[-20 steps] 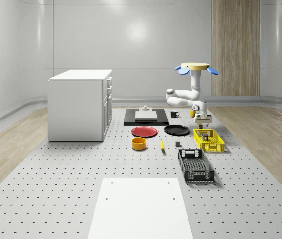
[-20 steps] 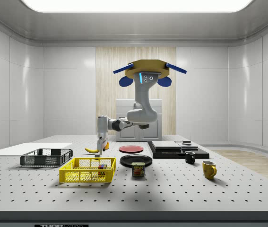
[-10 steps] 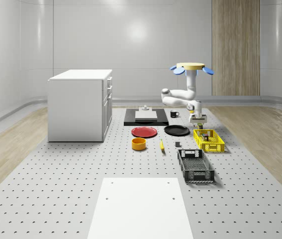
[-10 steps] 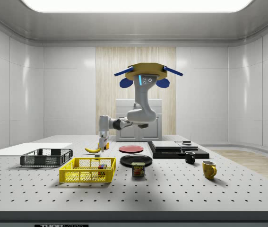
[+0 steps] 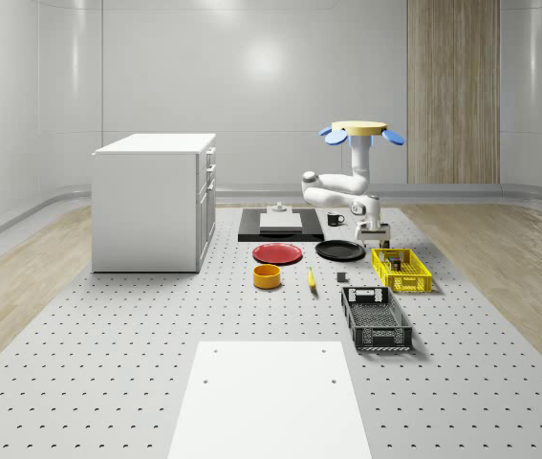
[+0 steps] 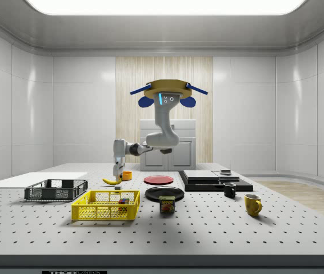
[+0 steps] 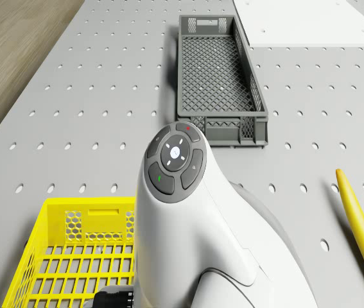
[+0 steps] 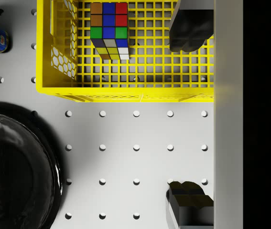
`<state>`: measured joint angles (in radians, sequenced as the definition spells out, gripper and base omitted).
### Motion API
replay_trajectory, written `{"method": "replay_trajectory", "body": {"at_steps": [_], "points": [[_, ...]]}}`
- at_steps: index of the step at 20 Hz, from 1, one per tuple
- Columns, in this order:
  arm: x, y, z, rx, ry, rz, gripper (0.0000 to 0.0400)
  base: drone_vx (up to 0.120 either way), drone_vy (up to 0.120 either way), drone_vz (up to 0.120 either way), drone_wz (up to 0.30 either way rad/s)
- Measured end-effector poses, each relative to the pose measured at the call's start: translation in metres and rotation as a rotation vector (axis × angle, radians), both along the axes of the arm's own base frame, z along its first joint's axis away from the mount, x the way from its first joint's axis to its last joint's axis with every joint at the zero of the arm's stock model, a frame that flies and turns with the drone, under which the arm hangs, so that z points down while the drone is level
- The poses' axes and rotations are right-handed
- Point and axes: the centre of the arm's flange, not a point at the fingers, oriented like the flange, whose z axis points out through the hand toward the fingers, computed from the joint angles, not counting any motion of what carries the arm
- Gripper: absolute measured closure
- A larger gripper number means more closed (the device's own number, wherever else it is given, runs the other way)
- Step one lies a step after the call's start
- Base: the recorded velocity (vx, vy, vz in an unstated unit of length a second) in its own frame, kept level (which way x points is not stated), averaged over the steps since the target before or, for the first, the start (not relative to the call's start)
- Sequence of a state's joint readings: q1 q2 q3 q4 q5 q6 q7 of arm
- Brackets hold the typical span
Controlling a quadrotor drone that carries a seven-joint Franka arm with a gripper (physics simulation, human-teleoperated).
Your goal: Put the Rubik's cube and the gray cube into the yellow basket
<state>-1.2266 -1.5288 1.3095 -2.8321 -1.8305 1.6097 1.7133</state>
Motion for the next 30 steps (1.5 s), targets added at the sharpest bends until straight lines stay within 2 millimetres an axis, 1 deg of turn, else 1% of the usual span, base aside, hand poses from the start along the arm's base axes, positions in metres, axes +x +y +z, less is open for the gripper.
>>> {"method": "replay_trajectory", "body": {"at_steps": [7, 14, 17, 20, 30], "points": [[0.0, 0.0, 0.0, 0.0, 0.0, 0.0, 0.0, 0.114, -0.12, 0.0, 0.0], [0.0, 0.0, 0.0, 0.0, 0.0, 0.0, 0.0, 0.006, -0.12, -0.006, 0.0], [0.0, 0.0, 0.0, 0.0, 0.0, 0.0, 0.0, 0.0, -0.12, -0.12, 0.0], [0.0, 0.0, 0.0, 0.0, 0.0, 0.0, 0.0, 0.0, -0.12, -0.027, 0.0], [0.0, 0.0, 0.0, 0.0, 0.0, 0.0, 0.0, 0.0, -0.116, -0.12, 0.0]]}}
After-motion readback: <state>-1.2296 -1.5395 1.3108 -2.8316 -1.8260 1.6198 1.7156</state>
